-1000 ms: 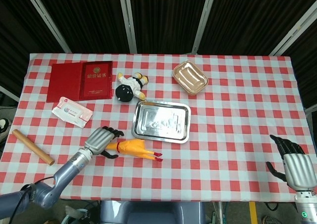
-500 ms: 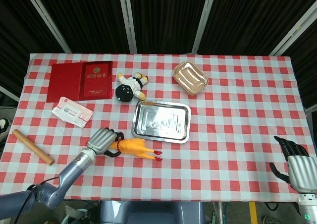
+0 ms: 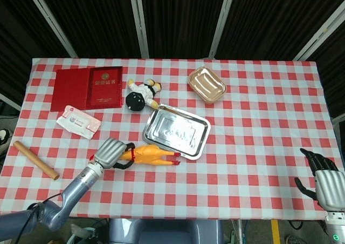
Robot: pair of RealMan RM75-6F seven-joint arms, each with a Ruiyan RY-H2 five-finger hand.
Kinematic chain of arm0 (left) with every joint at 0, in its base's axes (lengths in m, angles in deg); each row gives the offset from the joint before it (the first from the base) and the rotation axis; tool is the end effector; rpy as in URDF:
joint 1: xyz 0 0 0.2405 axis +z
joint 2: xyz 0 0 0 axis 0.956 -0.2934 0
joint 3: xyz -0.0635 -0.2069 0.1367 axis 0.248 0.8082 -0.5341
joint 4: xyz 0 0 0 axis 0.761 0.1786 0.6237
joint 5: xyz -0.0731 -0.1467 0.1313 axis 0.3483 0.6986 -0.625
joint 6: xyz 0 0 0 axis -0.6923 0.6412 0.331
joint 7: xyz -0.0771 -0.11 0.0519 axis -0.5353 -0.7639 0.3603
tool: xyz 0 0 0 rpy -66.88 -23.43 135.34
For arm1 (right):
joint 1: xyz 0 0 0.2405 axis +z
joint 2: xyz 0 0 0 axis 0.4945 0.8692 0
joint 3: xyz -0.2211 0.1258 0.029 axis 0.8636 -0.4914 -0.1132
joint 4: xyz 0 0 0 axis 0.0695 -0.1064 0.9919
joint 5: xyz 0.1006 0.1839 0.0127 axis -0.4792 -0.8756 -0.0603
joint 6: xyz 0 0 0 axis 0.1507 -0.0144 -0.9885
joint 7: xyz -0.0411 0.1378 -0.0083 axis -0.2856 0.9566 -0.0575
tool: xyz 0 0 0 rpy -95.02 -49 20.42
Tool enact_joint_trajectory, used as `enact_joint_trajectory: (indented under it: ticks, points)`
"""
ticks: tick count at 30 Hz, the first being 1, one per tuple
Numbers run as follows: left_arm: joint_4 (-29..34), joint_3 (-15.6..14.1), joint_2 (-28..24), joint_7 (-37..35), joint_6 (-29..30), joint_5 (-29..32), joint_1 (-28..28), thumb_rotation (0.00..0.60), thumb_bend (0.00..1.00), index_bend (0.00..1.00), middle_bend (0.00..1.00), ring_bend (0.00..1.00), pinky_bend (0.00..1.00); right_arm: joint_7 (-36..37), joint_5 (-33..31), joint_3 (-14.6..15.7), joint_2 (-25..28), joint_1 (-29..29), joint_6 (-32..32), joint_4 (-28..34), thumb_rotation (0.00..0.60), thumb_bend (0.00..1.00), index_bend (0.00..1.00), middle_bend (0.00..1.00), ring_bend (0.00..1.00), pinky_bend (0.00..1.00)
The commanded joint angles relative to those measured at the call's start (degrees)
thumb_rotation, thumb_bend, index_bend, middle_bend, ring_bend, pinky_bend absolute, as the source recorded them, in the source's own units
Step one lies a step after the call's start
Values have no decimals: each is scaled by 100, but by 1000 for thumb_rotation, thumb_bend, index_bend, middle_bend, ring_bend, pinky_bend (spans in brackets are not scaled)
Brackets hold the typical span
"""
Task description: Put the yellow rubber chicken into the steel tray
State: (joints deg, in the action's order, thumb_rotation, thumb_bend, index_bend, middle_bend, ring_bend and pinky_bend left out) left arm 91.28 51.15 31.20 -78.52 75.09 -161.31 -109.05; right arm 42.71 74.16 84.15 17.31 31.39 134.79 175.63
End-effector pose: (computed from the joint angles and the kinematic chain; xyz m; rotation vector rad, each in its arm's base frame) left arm -0.1775 0.2982 -0.0304 -2.0378 -0.9251 -0.9846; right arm -0.3259 -0.1632 0.1619 1.3644 -0.8495 0.9064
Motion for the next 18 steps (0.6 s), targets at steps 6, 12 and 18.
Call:
enact_joint_trajectory:
  ticks: [6,12,18]
  points:
    - [300,-178,-618,-405,748,-1287,-142,600,750,628,736,647,692,580,65,-37,219,47,-27,408,600,296,159,229,219,255]
    - [626,42,-1022,-148,840,-1518,-391,600,750,635,739,647,692,1371,498,-36,627,355,-244,884,600,295,170,229,219,255]
    - [961,401,-1409,348,516,-1367,-738,600,751,635,739,646,692,2492,692,-106,1114,966,-959,1469,600,295,170,229,219,282]
